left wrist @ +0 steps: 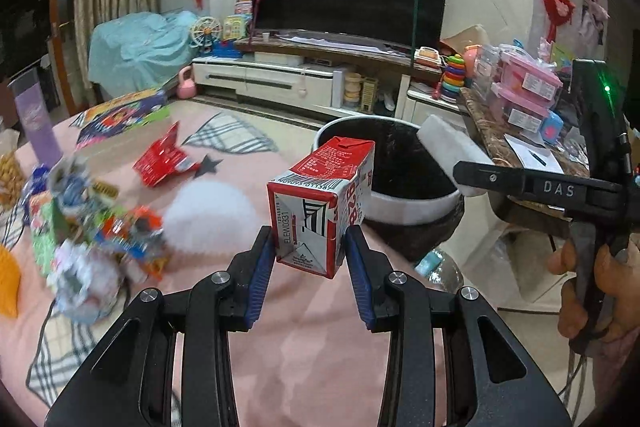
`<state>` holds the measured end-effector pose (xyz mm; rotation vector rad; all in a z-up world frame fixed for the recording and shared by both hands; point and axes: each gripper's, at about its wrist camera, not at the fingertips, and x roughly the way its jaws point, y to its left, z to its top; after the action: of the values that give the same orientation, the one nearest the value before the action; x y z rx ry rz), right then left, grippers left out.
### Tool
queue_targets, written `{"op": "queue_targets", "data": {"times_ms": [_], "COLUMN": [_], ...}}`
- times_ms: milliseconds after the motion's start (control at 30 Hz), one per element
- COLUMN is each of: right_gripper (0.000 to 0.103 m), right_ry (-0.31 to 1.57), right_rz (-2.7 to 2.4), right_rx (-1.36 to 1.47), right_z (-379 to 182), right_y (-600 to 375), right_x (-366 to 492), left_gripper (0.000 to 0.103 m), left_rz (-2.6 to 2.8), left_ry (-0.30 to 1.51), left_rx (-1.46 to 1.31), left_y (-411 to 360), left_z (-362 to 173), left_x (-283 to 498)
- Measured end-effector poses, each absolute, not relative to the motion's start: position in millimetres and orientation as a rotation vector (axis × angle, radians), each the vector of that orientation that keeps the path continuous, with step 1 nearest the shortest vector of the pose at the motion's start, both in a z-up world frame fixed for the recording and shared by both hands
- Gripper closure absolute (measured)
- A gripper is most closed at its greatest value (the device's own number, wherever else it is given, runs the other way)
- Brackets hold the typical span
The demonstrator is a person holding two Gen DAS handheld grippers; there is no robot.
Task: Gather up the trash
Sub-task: 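Carry both items over the trash bin and open both tools to drop them, then grasp the white mesh net with the right tool while the left tool grasps crumpled paper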
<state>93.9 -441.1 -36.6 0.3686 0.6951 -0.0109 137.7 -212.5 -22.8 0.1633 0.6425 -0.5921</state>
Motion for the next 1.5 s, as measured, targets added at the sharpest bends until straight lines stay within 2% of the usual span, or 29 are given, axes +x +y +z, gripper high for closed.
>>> {"op": "queue_targets", "data": {"times_ms": [533, 1133, 1200, 1233, 1267, 1433, 1500], "right_gripper": [0.052, 0.05, 0.046, 0.036, 0.028, 0.028, 0.024], "right_ry": [0.731, 0.789, 0.789, 0.788, 0.783, 0.777, 0.78], "right_rz": [-0.034, -0.045, -0.044, -0.048, -0.049, -0.047, -0.039], "right_rx": [0.339, 0.31, 0.31, 0.311, 0.315, 0.323, 0.332], "right_z": [-42, -51, -50, -51, -51, -49, -48], "right_y": [-475, -489, -489, -489, -490, -487, -483], "right_x": [133, 156, 157, 156, 156, 150, 147], "left_gripper": [0.068, 0.069, 0.057, 0.043, 0.037, 0.036, 0.035], "left_rz": [-0.652, -0.671, -0.67, -0.664, -0.658, -0.64, -0.629], "left_ry": [0.675, 0.743, 0.743, 0.738, 0.726, 0.717, 0.718], "left_rx": [0.182, 0.186, 0.189, 0.188, 0.184, 0.162, 0.148], "left_y": [-286, -309, -310, -309, -306, -288, -279], "left_z": [-20, -38, -38, -37, -36, -35, -36], "left_x": [192, 219, 219, 218, 216, 207, 202]}}
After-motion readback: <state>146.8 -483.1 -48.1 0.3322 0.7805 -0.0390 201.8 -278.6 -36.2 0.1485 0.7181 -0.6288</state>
